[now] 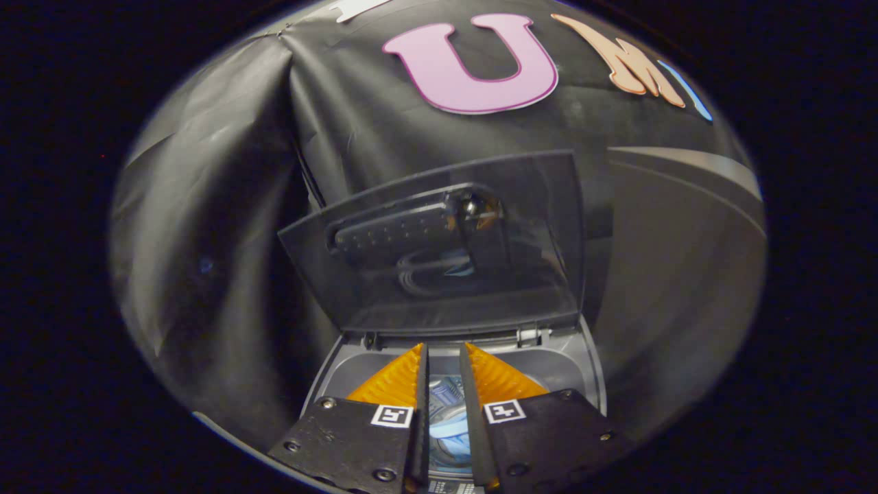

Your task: Put the clothes into the washing machine and then close the washing machine lid.

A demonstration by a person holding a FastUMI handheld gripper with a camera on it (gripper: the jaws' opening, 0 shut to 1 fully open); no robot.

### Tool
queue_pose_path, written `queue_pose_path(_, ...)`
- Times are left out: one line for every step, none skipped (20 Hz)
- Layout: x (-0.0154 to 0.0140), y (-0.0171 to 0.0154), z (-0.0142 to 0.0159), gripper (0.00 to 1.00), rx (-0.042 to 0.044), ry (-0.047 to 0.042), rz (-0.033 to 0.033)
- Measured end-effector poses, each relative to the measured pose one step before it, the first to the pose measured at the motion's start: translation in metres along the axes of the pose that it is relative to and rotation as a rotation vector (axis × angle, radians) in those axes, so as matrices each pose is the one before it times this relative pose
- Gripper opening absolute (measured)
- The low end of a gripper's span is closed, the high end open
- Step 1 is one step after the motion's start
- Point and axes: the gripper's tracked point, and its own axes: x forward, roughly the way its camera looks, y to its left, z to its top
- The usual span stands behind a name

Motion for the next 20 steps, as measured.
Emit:
queue_pose_path(-0.00134,-0.00189,0.00909,0.24,0.00231,-0.01157,-0.00556)
queue_pose_path(-0.00128,-0.00135,0.00844,0.24,0.00166,-0.00964,-0.00490)
queue_pose_path(-0.00125,0.00009,0.00901,0.24,-0.00073,-0.01014,-0.00320)
queue_pose_path(-0.00144,-0.00028,0.00971,0.24,-0.00390,-0.01898,-0.00770)
queue_pose_path(-0.00053,0.00011,0.01057,0.24,-0.00569,-0.02161,-0.00573)
queue_pose_path(0.00148,0.00054,0.00889,0.32,-0.00680,-0.01815,-0.00457)
queue_pose_path(-0.00092,0.00077,0.01038,0.40,-0.00671,-0.01887,-0.00452)
queue_pose_path(0.00316,0.00057,0.00985,0.49,-0.00668,-0.01835,-0.00873)
queue_pose_path(0.00192,0.00154,0.01244,0.57,-0.00565,-0.01850,-0.00906)
queue_pose_path(0.00089,0.00250,0.01138,0.65,-0.00609,-0.02311,-0.00437)
queue_pose_path(0.00389,0.00383,0.01359,0.73,-0.00490,-0.03068,-0.00044)
queue_pose_path(0.00304,0.00324,0.01243,0.81,-0.00394,-0.02681,-0.00191)
queue_pose_path(0.00616,0.00245,0.01213,0.86,-0.00445,-0.01887,-0.00802)
queue_pose_path(0.00479,0.00263,0.00955,0.91,-0.00456,-0.01807,-0.00969)
queue_pose_path(0.00881,0.00340,0.00947,0.95,-0.01254,-0.01416,-0.00685)
queue_pose_path(0.00888,-0.00003,0.00730,0.96,-0.01489,-0.01640,-0.01306)
queue_pose_path(0.01014,0.00179,0.00462,0.96,-0.01312,0.00199,-0.01291)
queue_pose_path(0.01031,0.00038,-0.00219,0.96,-0.01137,0.01971,-0.01221)
queue_pose_path(0.01142,-0.00150,-0.00732,0.96,-0.00643,0.02082,-0.02099)
queue_pose_path(0.01098,-0.00345,-0.00730,0.97,-0.00267,0.01586,-0.02380)
